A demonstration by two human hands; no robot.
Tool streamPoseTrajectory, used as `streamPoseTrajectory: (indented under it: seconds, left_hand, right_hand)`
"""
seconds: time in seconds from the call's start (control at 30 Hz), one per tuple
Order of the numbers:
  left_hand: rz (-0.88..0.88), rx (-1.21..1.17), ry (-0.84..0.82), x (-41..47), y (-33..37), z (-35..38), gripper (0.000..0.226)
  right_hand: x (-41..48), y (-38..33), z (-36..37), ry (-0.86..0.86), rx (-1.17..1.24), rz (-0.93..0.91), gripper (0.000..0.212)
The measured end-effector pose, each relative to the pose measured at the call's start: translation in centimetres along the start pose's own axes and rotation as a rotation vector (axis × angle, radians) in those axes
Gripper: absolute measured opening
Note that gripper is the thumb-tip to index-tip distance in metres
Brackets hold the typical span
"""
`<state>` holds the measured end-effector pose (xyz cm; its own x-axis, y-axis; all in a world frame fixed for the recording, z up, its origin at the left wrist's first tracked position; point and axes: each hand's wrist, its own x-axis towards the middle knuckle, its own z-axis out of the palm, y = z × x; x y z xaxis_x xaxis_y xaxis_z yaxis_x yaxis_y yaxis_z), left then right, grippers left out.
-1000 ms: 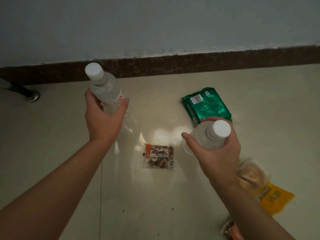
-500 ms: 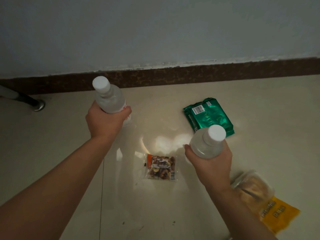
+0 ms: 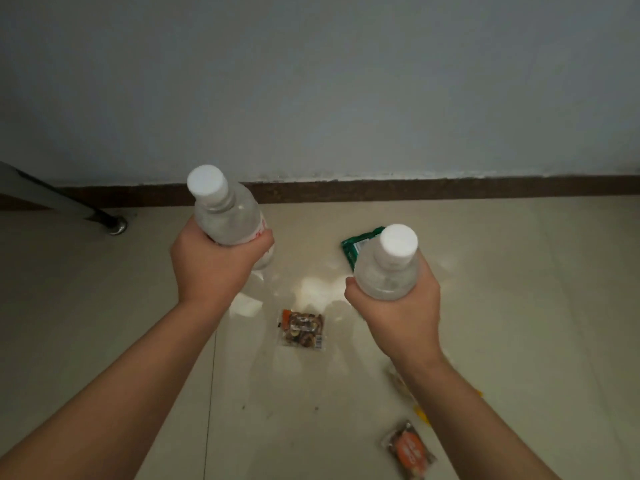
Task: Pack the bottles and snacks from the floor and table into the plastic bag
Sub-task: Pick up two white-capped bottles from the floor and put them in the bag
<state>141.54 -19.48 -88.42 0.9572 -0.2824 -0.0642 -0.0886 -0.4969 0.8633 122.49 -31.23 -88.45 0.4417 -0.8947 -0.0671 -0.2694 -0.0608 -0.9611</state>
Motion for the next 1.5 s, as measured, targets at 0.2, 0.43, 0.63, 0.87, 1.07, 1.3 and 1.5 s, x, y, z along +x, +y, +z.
streamPoseTrajectory:
  seconds: [0.2, 0.43, 0.63, 0.87, 1.07, 1.3, 1.5]
  left_hand:
    - [-0.053, 0.014, -0.008, -4.6, 10.8, -7.0, 0.032]
    - [-0.103, 0.026, 0.066, -10.0, 23.4, -16.3, 0.034]
    - [-0.166, -0.001, 0.154, -13.5, 35.1, -23.5, 0.032]
    - [-0.08, 0.0, 0.114, -15.3, 48.1, -33.9, 0.033]
    - [-0.007, -0.004, 0.142, -18.3, 56.0, -41.3, 0.035]
    - [0.02, 0.001, 0.26, -23.4, 62.3, -45.7, 0.037]
    - [-0.001, -0.006, 0.38, -28.9, 66.0, -50.4, 0.035]
  right_hand:
    - [-1.0, -12.4, -3.4, 0.005, -0.01, 0.036, 0.044]
    - [-4.2, -27.4, -6.9, -0.044, 0.0, 0.093, 0.043]
    - [-7.0, -40.8, -9.3, 0.021, 0.005, 0.111, 0.041]
    - [-10.6, -56.4, -12.7, -0.018, -0.009, 0.066, 0.039]
    - [-14.3, -68.2, -16.0, -0.041, 0.0, -0.023, 0.042]
    - [-16.5, -75.8, -19.7, -0.132, 0.027, -0.101, 0.05]
    - [-18.4, -80.9, -23.0, -0.343, 0.048, -0.215, 0.042]
